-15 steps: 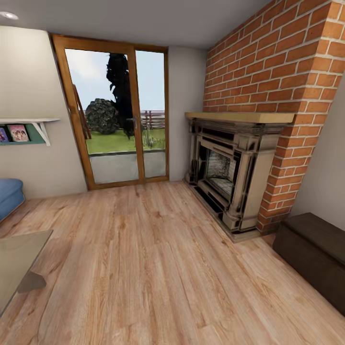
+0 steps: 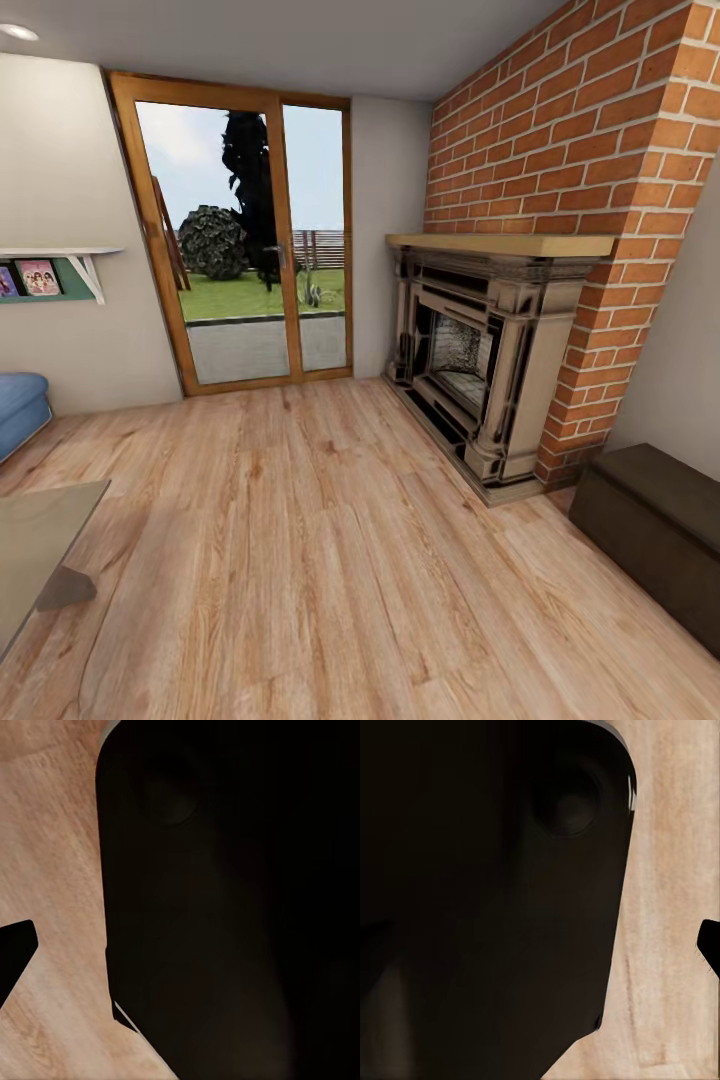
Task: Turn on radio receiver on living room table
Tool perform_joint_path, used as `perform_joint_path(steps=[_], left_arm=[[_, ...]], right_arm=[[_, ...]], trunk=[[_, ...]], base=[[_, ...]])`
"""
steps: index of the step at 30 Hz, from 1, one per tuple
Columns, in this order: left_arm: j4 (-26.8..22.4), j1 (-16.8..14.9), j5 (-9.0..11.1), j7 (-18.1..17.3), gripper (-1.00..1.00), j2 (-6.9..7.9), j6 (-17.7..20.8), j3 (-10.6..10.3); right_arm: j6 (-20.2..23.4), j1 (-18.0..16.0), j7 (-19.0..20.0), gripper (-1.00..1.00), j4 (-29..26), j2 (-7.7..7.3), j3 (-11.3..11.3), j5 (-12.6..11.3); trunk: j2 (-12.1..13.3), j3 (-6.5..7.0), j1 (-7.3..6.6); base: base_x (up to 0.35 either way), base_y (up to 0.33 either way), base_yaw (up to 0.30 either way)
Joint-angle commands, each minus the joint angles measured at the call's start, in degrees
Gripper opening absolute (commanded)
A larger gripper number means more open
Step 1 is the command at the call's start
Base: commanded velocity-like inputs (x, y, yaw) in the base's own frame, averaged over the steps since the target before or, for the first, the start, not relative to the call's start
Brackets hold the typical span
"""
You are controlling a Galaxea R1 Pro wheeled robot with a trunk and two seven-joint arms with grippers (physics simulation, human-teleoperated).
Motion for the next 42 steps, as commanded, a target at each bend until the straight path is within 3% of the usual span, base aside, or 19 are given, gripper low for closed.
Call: perform_joint_path(steps=[1, 17, 18, 42], left_arm=[[0.0, 0.0, 0.0, 0.0, 1.00, -0.01, 0.0, 0.0], [-0.1, 0.0, 0.0, 0.0, 1.00, -0.21, 0.0, 0.1], [-0.1, 0.0, 0.0, 0.0, 1.00, -0.21, 0.0, 0.1], [-0.1, 0.0, 0.1, 0.0, 1.00, -0.21, -0.1, 0.1]], right_arm=[[0.0, 0.0, 0.0, 1.00, 0.0, 0.01, 0.3, 0.0], [-1.8, 0.0, 0.1, 1.00, 0.0, 0.03, 5.5, -0.1], [-1.8, 0.0, 0.1, 1.00, 0.0, 0.03, 19.7, -0.1], [-1.9, 0.0, 0.1, 1.00, 0.0, 0.03, 19.7, -0.1]], trunk=[[0.0, 0.00, 0.00], [0.0, 0.00, 0.00], [0.0, 0.00, 0.00], [0.0, 0.00, 0.00]], base=[[0.000, 0.000, 0.000], [0.000, 0.000, 0.229], [0.000, 0.000, 0.299], [0.000, 0.000, 0.300]])
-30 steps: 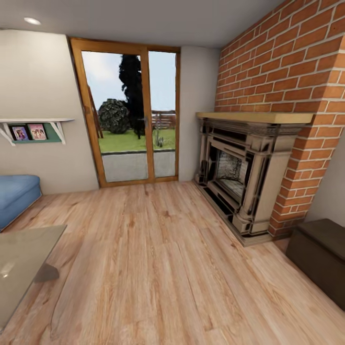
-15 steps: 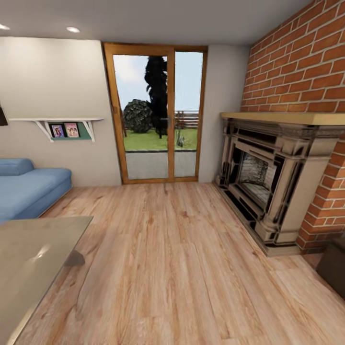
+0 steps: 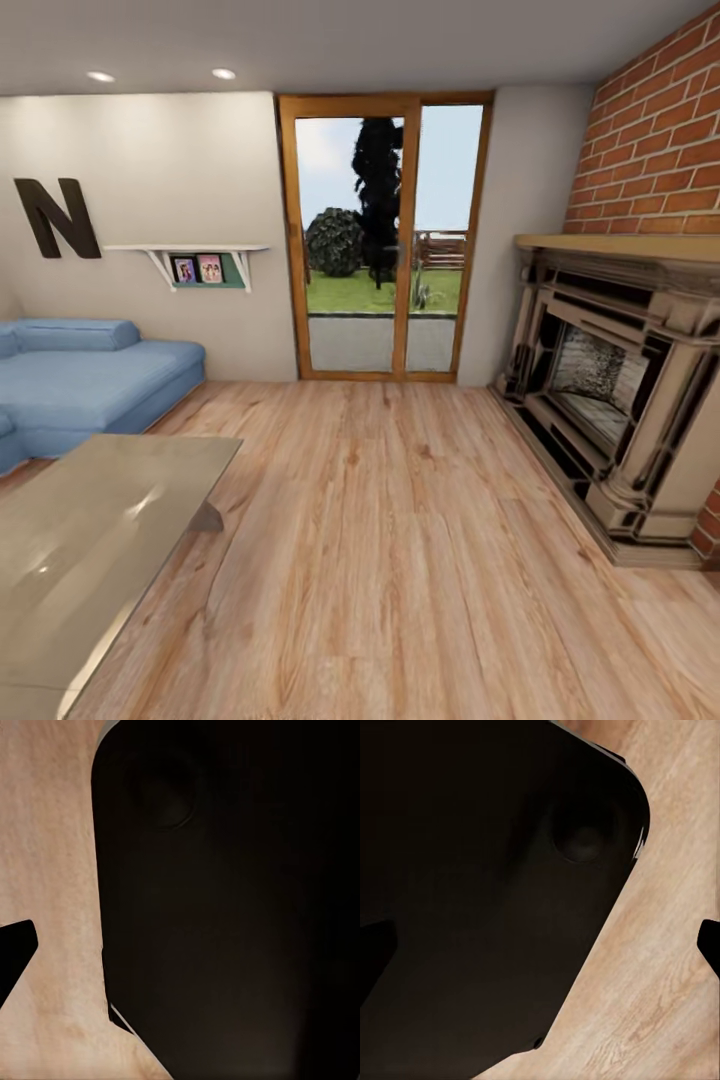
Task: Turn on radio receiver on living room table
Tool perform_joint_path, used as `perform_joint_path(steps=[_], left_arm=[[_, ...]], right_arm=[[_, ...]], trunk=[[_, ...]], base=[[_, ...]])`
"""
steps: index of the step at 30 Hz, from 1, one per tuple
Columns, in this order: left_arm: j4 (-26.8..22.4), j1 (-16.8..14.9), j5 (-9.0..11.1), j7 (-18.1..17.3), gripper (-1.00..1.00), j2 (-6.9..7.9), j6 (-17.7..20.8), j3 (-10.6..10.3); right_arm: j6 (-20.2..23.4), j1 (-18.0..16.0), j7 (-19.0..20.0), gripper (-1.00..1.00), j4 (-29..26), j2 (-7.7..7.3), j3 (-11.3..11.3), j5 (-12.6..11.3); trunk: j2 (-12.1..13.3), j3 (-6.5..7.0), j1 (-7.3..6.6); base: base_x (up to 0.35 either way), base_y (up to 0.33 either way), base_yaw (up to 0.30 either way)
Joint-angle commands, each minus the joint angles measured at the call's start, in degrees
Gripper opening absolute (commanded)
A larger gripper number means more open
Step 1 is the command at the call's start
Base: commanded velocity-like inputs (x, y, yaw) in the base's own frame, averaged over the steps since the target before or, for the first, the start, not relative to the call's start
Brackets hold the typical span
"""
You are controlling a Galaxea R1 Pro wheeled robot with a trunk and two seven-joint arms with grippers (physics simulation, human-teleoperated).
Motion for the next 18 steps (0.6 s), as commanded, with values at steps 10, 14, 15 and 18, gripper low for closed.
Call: perform_joint_path(steps=[10, 14, 15, 18], left_arm=[[0.0, 0.0, 5.6, 0.0, 1.00, 0.17, 0.0, -0.2], [0.0, 0.0, 6.0, 0.0, 1.00, 0.18, -0.1, -0.3], [0.0, 0.0, 6.0, 0.0, 1.00, 0.18, -0.1, -0.3], [0.0, 0.0, 6.0, 0.0, 1.00, 0.14, -0.1, -0.3]], right_arm=[[0.0, 0.0, 0.0, 1.00, 0.0, 0.00, 0.0, 0.0], [-0.1, 0.0, 0.0, 1.00, 0.0, 0.00, 0.0, 0.0], [-0.1, 0.0, 0.0, 1.00, 0.0, 0.00, 0.0, 0.0], [-0.1, 0.0, 0.0, 1.00, 0.0, 0.00, 0.0, 0.0]], trunk=[[0.0, 0.00, 0.00], [0.0, 0.00, 0.00], [0.0, 0.00, 0.00], [0.0, 0.00, 0.00]], base=[[0.000, 0.000, 0.300], [0.000, 0.000, 0.300], [0.000, 0.000, 0.300], [0.000, 0.000, 0.300]])
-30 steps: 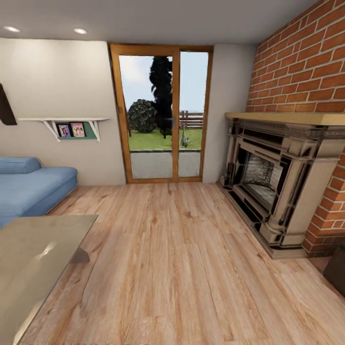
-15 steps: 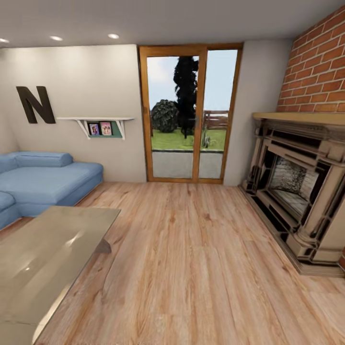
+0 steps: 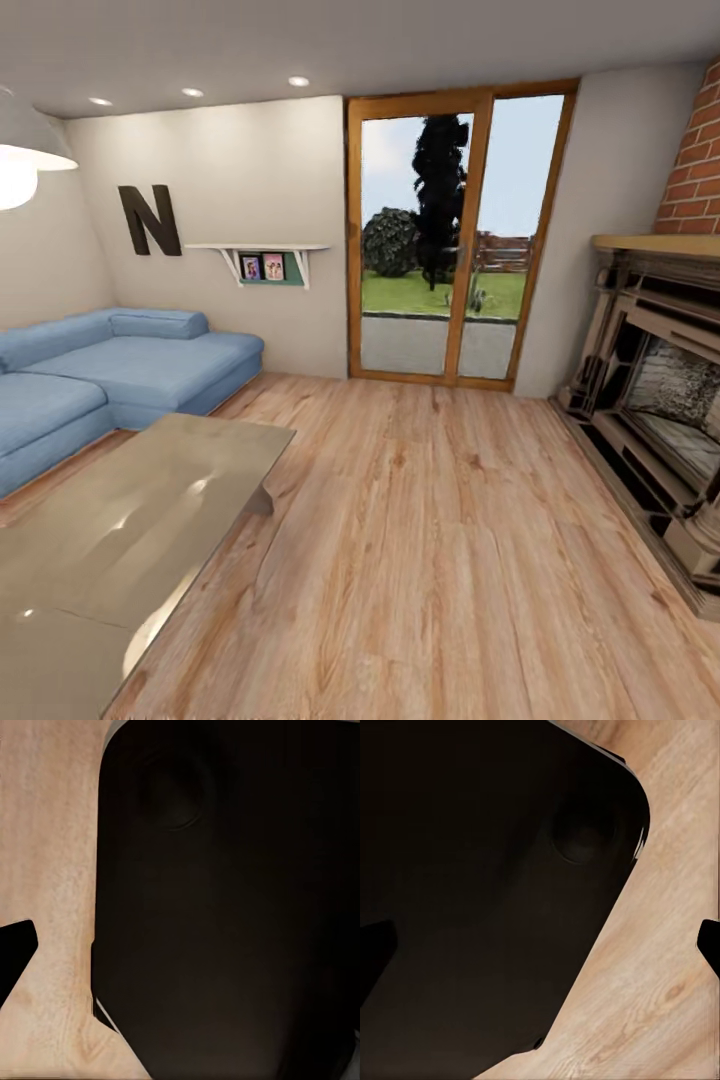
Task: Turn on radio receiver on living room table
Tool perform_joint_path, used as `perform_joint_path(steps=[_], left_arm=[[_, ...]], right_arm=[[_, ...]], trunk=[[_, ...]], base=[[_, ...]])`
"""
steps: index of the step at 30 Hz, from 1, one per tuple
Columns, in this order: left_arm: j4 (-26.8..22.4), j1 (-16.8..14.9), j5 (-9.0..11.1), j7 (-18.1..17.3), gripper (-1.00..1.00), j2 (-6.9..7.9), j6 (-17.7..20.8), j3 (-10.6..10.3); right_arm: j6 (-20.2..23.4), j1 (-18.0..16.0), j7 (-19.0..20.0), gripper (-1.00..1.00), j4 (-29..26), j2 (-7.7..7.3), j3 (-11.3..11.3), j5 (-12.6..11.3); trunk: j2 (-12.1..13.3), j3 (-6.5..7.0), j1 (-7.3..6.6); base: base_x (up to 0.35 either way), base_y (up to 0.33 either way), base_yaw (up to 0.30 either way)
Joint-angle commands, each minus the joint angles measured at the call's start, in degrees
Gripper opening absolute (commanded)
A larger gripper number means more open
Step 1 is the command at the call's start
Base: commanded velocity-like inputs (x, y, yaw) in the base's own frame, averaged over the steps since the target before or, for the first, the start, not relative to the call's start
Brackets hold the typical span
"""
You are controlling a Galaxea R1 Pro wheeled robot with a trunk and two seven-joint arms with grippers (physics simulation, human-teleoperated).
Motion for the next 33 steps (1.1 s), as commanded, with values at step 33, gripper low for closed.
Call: perform_joint_path(steps=[33], left_arm=[[0.1, 0.0, 0.1, 0.0, 1.00, -0.14, -3.0, 0.0]], right_arm=[[0.0, 0.0, 0.0, 1.00, 0.0, -0.07, 0.0, 0.1]], trunk=[[0.0, -0.57, 0.00]], base=[[0.000, 0.000, 0.300]])
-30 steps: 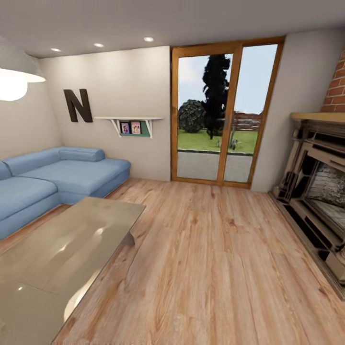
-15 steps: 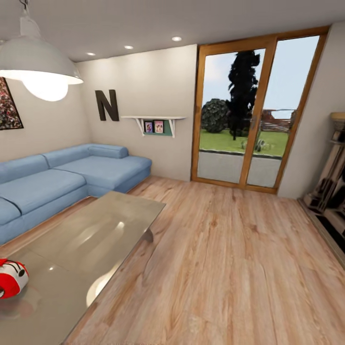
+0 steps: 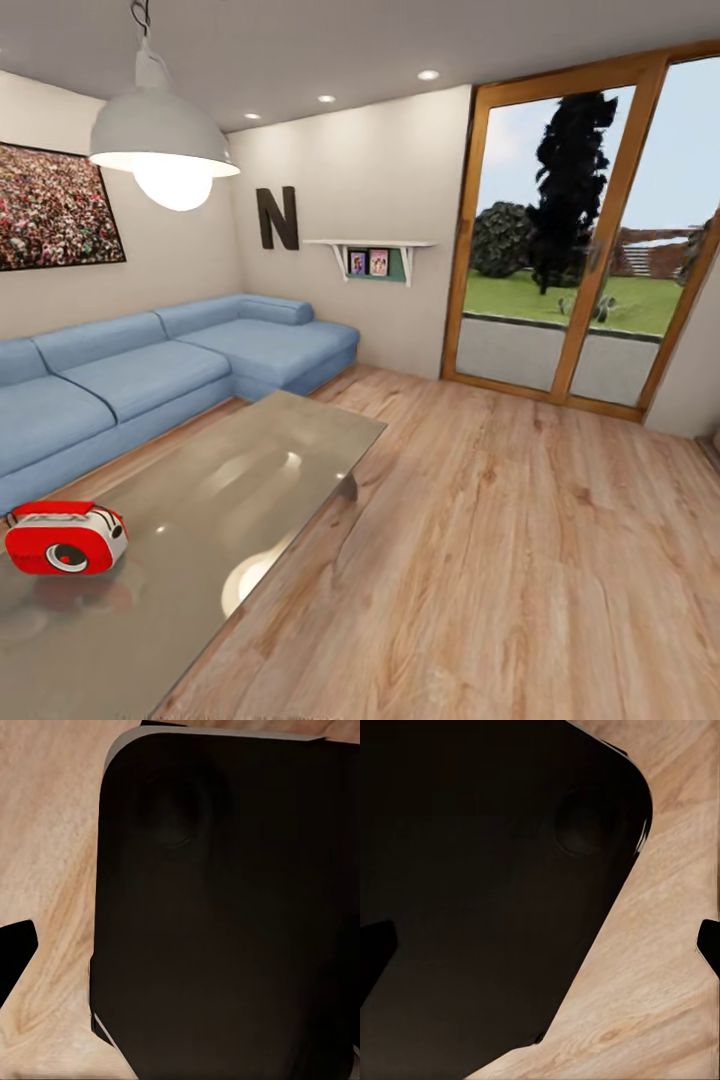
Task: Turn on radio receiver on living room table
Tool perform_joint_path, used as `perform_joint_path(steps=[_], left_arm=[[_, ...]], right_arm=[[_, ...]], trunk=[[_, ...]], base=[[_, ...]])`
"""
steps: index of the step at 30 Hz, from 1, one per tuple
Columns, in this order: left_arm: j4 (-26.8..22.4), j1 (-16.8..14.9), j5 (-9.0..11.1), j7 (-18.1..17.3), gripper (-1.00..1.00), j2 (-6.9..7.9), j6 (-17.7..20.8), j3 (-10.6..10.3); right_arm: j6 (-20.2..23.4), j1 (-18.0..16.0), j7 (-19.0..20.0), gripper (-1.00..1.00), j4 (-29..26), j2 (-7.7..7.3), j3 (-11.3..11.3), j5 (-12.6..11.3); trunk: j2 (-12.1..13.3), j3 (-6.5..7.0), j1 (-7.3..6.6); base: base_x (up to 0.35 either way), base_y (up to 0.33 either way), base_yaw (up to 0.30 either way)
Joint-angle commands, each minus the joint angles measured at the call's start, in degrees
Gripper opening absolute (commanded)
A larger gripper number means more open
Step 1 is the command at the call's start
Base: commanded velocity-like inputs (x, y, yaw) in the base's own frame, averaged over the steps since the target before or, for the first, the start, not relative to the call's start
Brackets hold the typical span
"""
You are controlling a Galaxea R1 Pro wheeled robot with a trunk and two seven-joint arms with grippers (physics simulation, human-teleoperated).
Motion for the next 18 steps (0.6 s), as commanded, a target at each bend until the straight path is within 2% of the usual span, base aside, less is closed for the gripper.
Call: perform_joint_path(steps=[1, 18], left_arm=[[0.0, 0.0, 0.0, 0.0, 1.00, 0.00, 0.0, 0.0], [0.0, 0.0, -0.1, 0.0, 1.00, 0.00, 0.0, 0.0]], right_arm=[[0.0, 0.0, 0.0, 1.00, 0.0, 0.00, 0.0, 0.0], [0.0, 0.0, 0.0, 1.00, 0.0, 0.02, 0.0, 0.0]], trunk=[[0.0, -0.03, 0.00], [0.0, -0.46, 0.00]], base=[[0.000, 0.000, 0.300], [0.000, 0.000, 0.300]])
